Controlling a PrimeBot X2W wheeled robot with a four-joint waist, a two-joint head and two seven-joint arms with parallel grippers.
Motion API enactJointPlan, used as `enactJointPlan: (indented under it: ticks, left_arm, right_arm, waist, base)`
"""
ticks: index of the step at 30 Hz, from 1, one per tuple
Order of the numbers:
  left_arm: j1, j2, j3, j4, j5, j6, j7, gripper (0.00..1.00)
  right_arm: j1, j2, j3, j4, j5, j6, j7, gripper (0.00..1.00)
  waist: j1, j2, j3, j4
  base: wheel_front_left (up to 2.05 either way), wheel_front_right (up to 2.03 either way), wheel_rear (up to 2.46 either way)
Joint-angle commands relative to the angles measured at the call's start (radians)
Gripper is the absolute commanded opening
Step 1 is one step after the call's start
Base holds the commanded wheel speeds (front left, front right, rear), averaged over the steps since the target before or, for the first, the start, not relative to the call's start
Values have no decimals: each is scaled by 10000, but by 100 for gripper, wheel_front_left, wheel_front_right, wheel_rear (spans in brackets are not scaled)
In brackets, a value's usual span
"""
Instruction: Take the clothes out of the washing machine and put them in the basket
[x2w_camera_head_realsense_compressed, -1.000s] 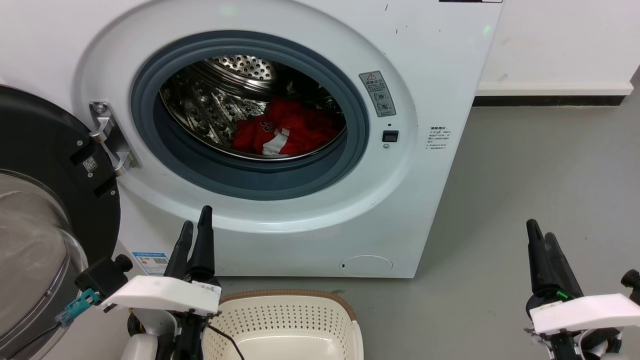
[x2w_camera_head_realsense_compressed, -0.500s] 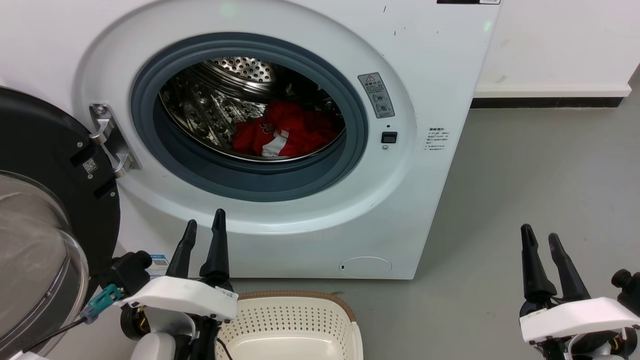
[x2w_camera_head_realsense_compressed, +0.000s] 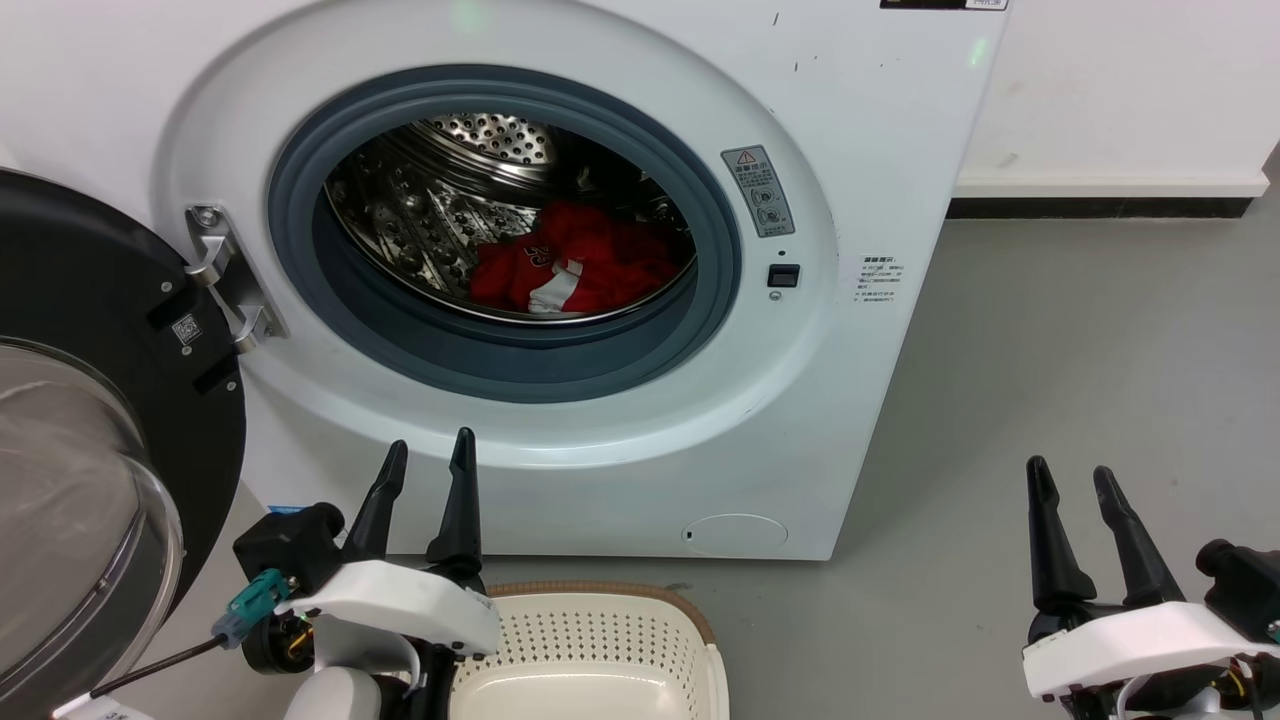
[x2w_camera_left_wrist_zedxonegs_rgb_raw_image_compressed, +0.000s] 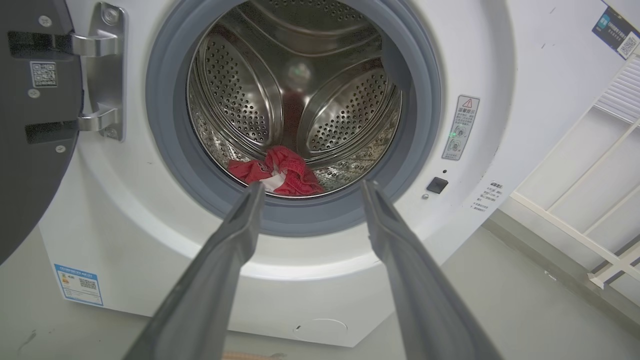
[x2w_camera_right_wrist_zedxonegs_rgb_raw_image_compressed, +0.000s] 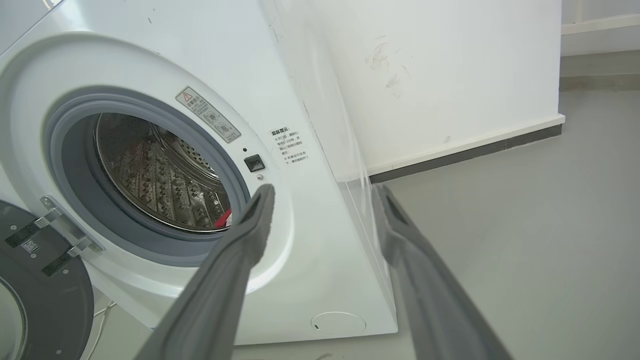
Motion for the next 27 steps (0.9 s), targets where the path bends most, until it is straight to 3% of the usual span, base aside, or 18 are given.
enactJointPlan:
  ticks: [1,27]
  left_arm:
    - [-193,62,-41,-56,219,47,-72,100]
    - [-213,161,-502,285,2611,327,-655,100]
  right_arm:
    - [24,-3,10,-144,-224,0,-65,100]
    - [221,2,-27,-331,-2863,-1,-376,100]
  waist:
    - [0,0,3,8]
    - [0,0,21,144]
  base:
    - [0,0,0]
    - [0,0,0]
